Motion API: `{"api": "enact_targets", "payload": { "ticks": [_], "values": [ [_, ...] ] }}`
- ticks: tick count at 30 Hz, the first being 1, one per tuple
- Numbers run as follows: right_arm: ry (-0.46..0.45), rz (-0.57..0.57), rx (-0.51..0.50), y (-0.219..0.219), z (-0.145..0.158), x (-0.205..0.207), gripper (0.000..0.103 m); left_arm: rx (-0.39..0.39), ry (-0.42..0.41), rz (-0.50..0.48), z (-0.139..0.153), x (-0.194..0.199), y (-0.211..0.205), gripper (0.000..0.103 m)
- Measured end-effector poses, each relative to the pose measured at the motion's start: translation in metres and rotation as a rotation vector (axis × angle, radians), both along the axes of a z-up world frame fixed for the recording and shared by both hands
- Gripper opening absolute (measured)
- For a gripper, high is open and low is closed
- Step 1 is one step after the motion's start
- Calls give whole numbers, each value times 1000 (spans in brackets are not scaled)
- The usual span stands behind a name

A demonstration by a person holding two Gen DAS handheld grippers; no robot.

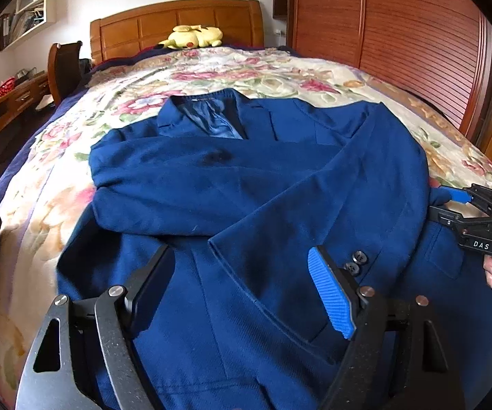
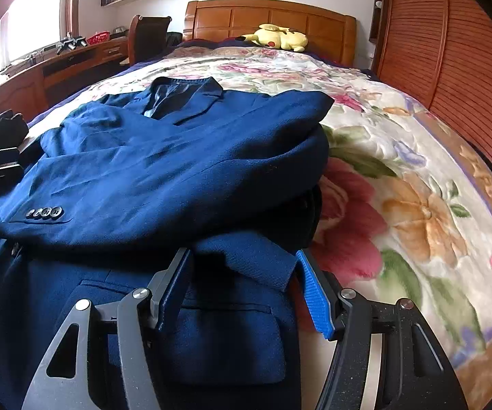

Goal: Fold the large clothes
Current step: 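Move the left gripper to the jacket side panel and grasp it, then fold the side panel inward over the sleeves and open the left gripper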

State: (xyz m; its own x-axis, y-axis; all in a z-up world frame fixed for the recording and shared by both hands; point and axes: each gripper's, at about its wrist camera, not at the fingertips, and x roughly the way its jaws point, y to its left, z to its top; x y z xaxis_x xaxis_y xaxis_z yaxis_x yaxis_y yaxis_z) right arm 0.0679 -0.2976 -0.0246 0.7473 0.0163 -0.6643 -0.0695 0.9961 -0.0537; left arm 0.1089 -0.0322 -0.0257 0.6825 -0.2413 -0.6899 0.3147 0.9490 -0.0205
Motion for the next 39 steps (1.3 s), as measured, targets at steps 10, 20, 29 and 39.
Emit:
{"api": "enact_targets", "payload": {
  "ticks": [10,20,29,39],
  "values": [
    [-1,6,7,-7,-2,-4,64,-1,66,-11,-10,28,-6,60],
    [0,5,11,-7,-2,-4,64,-9,108,20,-27,35,-3,60],
    [0,4,9,-7,-2,-4,64,-6,97,-6,-28,30,-8,41],
    [-12,-3,11,-8,-2,-5,64,-16,0,-23,-6,14,-6,8]
  ]
}}
